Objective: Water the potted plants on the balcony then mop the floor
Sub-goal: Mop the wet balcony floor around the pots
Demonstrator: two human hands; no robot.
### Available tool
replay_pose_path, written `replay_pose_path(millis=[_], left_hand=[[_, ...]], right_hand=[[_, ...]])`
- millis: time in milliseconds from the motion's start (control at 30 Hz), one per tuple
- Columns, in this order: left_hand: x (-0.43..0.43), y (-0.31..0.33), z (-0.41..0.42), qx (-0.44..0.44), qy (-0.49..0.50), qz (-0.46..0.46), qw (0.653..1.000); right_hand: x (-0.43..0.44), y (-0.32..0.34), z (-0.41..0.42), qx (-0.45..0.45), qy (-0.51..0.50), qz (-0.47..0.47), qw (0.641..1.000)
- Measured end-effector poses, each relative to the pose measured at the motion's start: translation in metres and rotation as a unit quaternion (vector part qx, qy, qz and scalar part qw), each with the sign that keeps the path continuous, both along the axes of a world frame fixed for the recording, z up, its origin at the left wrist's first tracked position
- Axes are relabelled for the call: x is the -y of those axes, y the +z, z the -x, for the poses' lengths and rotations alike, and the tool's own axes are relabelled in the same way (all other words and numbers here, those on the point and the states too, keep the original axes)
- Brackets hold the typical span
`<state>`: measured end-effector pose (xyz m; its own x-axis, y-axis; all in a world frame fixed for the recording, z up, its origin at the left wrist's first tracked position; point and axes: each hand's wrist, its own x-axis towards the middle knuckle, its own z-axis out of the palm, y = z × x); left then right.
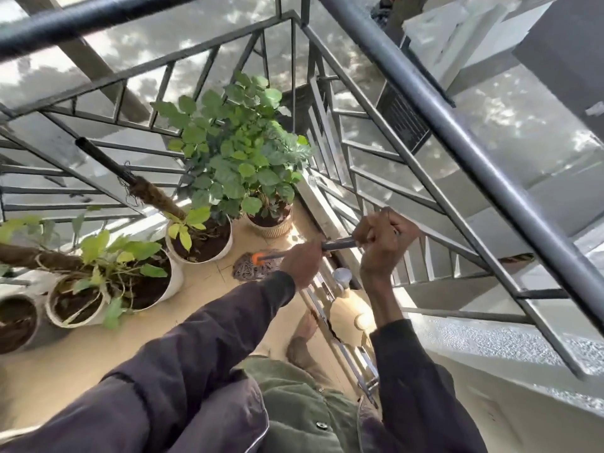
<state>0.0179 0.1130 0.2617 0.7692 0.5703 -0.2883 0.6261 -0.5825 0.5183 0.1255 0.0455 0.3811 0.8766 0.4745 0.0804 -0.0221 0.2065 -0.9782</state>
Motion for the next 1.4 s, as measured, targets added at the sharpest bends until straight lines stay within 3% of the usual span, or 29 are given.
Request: replay_pose_path(millis=[133,267,500,700,867,1167,1400], left_hand=[[0.004,-0.015,0.012,-0.017,0.013,-0.015,1.0],[0.0,-0.014,0.008,-0.028,-0.01,-0.03,0.999],[-0.02,0.016,-0.04,0.105,-0.015,-0.045,0.993],[-0.066,0.029,-0.091,0.141,-0.019,-0.014,0.99],[-0.096,0.024,-0.122,0.176,-0.008,-0.051,0.983],[-0.124,-0.009,-0.126,0.099,-0.004,0.103,0.99],[-0.117,0.012,-0.121,0.113,-0.005,0.118,0.987]], right_hand=[[0.005,-0.011,-0.003,-0.049,0.034,0.014,0.998],[0.008,-0.003,-0.014,-0.042,0.056,-0.003,0.998],[-0.017,0.052,-0.051,0.021,0.074,-0.079,0.994],[-0.053,0.066,-0.073,0.088,0.041,-0.012,0.995],[-0.085,0.059,-0.09,0.105,0.02,-0.018,0.994],[-0.104,0.013,-0.087,0.108,-0.004,0.041,0.993],[-0.114,0.051,-0.091,0.105,-0.044,0.039,0.993]])
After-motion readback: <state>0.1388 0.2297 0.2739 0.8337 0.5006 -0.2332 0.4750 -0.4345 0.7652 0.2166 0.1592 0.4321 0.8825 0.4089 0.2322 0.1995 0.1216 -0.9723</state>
